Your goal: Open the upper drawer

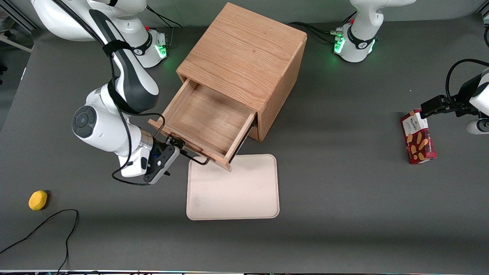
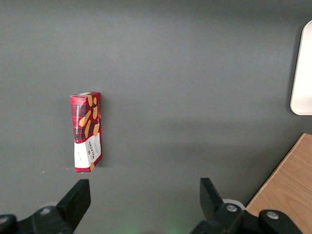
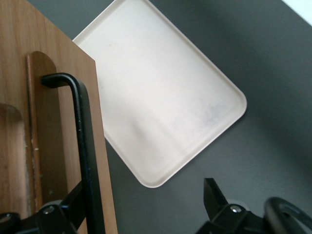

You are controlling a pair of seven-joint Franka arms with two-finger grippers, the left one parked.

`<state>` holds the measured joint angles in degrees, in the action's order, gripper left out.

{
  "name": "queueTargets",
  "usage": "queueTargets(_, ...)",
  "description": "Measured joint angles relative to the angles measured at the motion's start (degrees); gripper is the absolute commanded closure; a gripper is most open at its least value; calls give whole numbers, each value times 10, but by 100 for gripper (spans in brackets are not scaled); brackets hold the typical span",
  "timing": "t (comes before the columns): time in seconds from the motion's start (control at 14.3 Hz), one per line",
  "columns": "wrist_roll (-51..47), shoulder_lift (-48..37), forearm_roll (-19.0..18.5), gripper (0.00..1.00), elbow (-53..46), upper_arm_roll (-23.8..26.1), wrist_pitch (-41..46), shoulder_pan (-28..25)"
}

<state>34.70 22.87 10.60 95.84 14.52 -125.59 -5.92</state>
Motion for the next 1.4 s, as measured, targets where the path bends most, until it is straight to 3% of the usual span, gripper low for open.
queueTargets(0.42,-1,-1,0,0,-27,-6,-5,1)
queueTargets(0.77,-1,-46,0,0,-68,-67,-3,8)
queueTargets(0.91,-8,-88,1,0,-66,-91,37,24)
queueTargets(1.19,-204,-173,0,0,-61,-107,233,68)
queueTargets(1.4,-330,-230,-47,0,-23,-109,303,68)
